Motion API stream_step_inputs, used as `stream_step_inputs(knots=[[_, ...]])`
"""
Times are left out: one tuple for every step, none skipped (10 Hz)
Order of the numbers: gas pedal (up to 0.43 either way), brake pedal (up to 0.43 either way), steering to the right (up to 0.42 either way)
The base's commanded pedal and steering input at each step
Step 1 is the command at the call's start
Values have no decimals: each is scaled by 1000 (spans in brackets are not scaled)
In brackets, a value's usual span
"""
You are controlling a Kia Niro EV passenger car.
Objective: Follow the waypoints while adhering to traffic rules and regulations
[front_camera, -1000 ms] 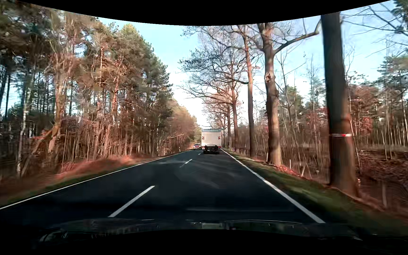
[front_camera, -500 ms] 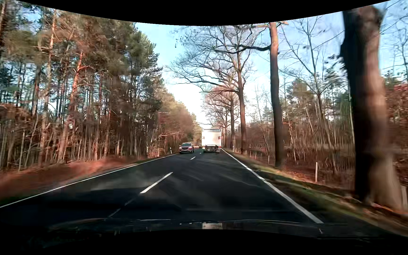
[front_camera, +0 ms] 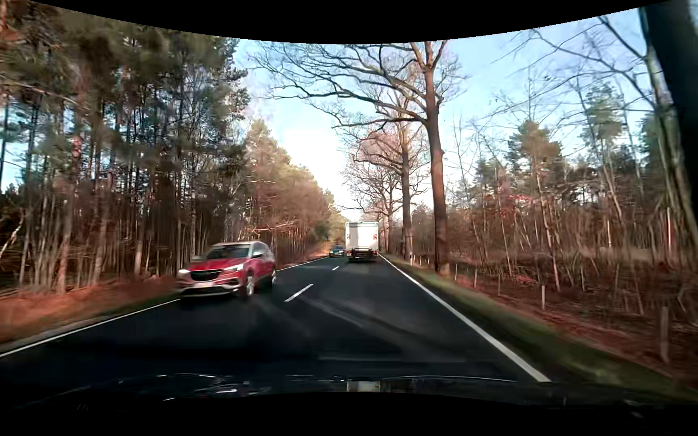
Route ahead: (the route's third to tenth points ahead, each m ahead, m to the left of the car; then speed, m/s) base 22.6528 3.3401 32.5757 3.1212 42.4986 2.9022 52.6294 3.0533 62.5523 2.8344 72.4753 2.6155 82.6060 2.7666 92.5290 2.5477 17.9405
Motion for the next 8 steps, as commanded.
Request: stream_step_inputs(knots=[[130, 0, -2], [130, 0, -1], [130, 0, -1], [130, 0, -1], [130, 0, -1], [130, 0, -1], [130, 0, -1], [130, 0, -1]])
